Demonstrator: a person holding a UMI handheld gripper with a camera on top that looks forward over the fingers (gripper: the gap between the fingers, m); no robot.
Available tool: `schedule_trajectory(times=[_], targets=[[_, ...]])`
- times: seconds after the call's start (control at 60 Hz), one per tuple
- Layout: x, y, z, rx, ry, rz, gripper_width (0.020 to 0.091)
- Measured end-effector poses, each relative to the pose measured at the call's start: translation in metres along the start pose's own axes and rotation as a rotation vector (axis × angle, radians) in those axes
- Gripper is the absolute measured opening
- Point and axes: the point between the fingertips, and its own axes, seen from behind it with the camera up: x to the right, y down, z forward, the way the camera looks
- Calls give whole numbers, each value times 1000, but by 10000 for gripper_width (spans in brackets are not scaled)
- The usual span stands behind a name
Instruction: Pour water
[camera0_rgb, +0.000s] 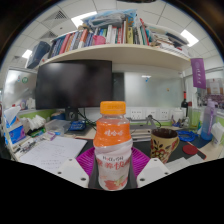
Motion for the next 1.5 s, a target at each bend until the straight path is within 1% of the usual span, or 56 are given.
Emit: schedule_trajectory(times=[0.067, 0.1, 0.117, 0.167, 0.183, 0.233, 0.25, 0.267, 0.367, 0.383, 0.4, 0.45, 0.517, 0.533, 0.7, 0.767, 0.85, 0.967, 1.05, 1.15, 1.267, 1.5], targets=[[-8, 3, 1, -13, -4, -14, 432], [-15, 0, 12, -30, -5, -18, 412], [-1, 2, 6, -30, -7, -15, 401], [-3, 3, 11, -41, -3, -31, 395], [-5, 3, 13, -42, -2, -41, 378], [-19, 3, 23, -50, -6, -61, 376], [0, -11, 6, -78, -6, -84, 377], [-6, 1, 15, -53, -16, -73, 376], [-15, 9, 26, -82, -26, -80, 376], [-15, -3, 22, -121, -21, -88, 376], [-13, -2, 24, -114, -32, -62, 376], [-17, -8, 29, -131, -45, 41, 376], [-19, -22, 37, -132, -43, 235, 376], [-19, -28, 39, -143, -32, 285, 376], [-4, -69, 49, -115, -2, 784, 375], [3, -76, 55, -111, 9, 950, 375], [10, -80, 59, -131, 36, 1161, 376], [26, -90, 61, -100, 43, 1390, 377], [34, -96, 62, -101, 46, 1523, 377], [39, -99, 62, -136, 29, 1670, 376], [37, -93, 64, -200, 16, 1850, 378], [54, -93, 64, -227, 35, 2042, 378]])
